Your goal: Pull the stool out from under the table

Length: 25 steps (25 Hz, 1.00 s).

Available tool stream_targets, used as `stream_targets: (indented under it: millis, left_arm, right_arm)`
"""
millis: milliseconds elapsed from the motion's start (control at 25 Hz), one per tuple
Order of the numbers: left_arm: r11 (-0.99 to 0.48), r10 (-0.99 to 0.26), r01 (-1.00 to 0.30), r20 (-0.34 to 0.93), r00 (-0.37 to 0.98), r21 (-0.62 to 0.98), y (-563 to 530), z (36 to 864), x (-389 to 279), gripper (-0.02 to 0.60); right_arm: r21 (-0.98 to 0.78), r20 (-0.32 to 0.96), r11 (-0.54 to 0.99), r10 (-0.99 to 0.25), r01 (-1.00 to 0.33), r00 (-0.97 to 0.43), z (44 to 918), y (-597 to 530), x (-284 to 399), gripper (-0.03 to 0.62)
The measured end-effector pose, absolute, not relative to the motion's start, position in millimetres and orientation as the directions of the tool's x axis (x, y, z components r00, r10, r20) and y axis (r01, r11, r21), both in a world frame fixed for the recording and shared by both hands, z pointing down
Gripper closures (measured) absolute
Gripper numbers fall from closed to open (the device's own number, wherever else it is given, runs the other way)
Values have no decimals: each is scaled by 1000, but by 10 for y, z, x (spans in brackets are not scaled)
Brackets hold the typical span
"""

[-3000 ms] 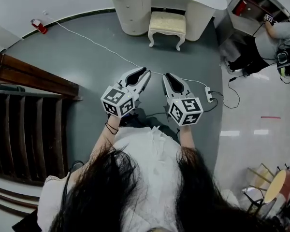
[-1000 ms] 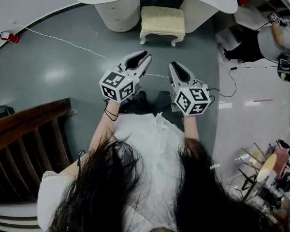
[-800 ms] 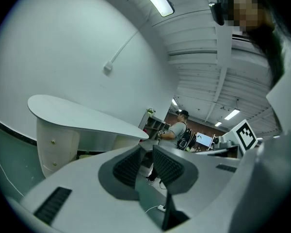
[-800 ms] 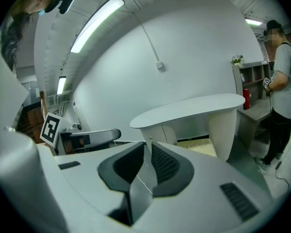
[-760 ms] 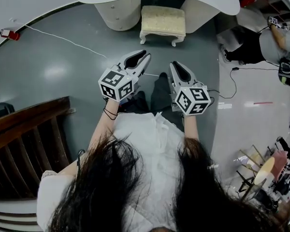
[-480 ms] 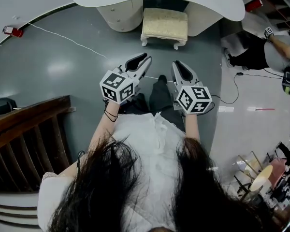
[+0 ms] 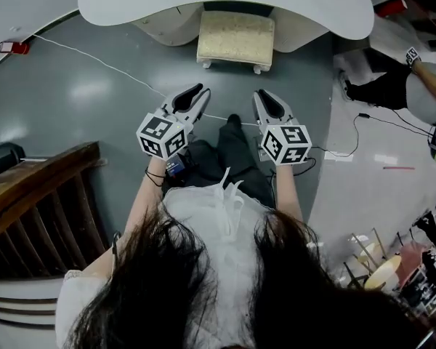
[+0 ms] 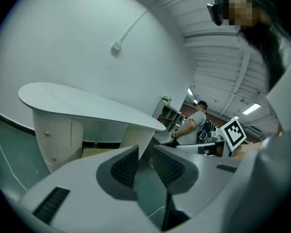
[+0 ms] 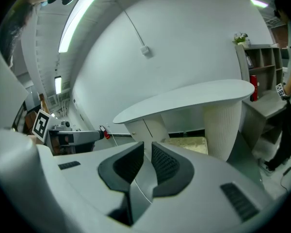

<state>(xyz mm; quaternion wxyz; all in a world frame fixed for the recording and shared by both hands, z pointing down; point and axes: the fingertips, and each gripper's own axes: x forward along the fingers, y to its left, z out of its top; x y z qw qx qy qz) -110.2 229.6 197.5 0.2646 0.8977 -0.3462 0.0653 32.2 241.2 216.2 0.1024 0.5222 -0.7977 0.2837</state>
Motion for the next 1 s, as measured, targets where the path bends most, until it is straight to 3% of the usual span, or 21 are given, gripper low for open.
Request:
stream_targets:
  millis: [400,1000]
  left_arm:
    - [-538,-630,-729,372,681,424,1457,2843,-1033,497]
    - [-433,-502,-756,566,654,491,586,5009,-1484,489]
  right_arm:
    - [-379,519,300,-714,-875,-470,3067,1809,975,531]
    - [-441,625,147,-658,-886,-420,5071,1013,1401,531]
